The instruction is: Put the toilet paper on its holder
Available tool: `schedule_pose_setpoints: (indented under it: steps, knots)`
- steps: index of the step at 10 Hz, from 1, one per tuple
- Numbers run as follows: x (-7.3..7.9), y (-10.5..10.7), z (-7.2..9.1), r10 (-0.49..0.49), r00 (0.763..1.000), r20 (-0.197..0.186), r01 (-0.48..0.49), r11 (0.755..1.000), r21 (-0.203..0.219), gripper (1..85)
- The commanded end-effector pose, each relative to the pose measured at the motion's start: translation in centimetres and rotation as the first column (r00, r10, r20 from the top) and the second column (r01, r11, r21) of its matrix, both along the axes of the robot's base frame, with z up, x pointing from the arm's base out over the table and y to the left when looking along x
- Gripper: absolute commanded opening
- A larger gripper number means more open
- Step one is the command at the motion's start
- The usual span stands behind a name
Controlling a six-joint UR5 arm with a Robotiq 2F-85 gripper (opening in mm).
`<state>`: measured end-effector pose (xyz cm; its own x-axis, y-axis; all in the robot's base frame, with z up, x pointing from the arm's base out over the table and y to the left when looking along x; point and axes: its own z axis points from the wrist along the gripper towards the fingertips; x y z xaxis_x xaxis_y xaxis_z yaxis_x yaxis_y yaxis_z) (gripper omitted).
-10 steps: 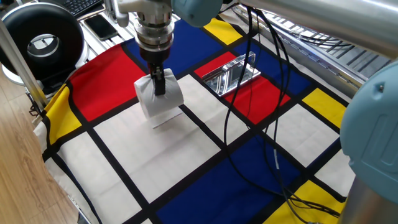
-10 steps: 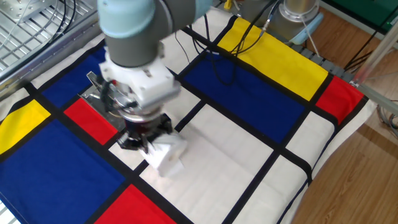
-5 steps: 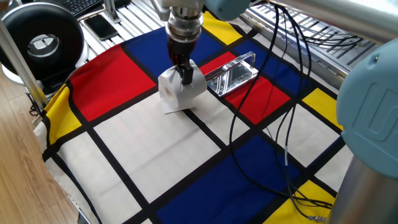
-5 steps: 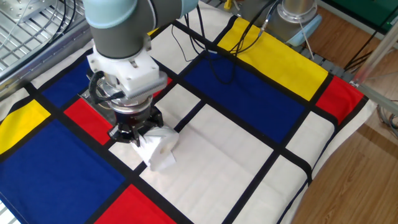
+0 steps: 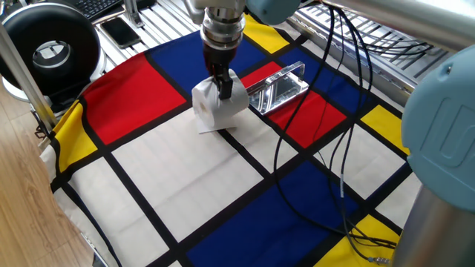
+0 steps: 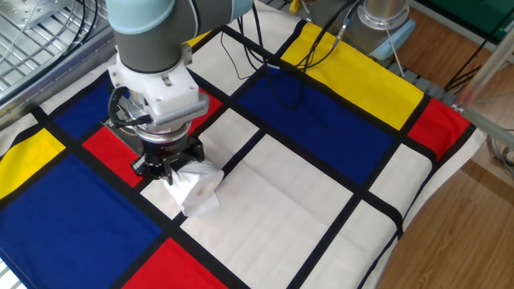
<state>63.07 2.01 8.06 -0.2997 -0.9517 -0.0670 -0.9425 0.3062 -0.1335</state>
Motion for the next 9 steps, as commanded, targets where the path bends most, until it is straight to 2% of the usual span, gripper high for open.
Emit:
schedule_pose_setpoints:
  steps: [1,4,9]
  knots:
    - [0.2,-0.1,0.1,0.011,1.000,0.008,-0.011,1.000,0.002,1.3]
    - [0.4,-0.9,-0.1,0.044,0.999,0.032,-0.044,0.999,0.003,1.3]
    - [0.7,-4.6,0.2,0.085,0.995,0.050,-0.085,0.996,-0.004,1.3]
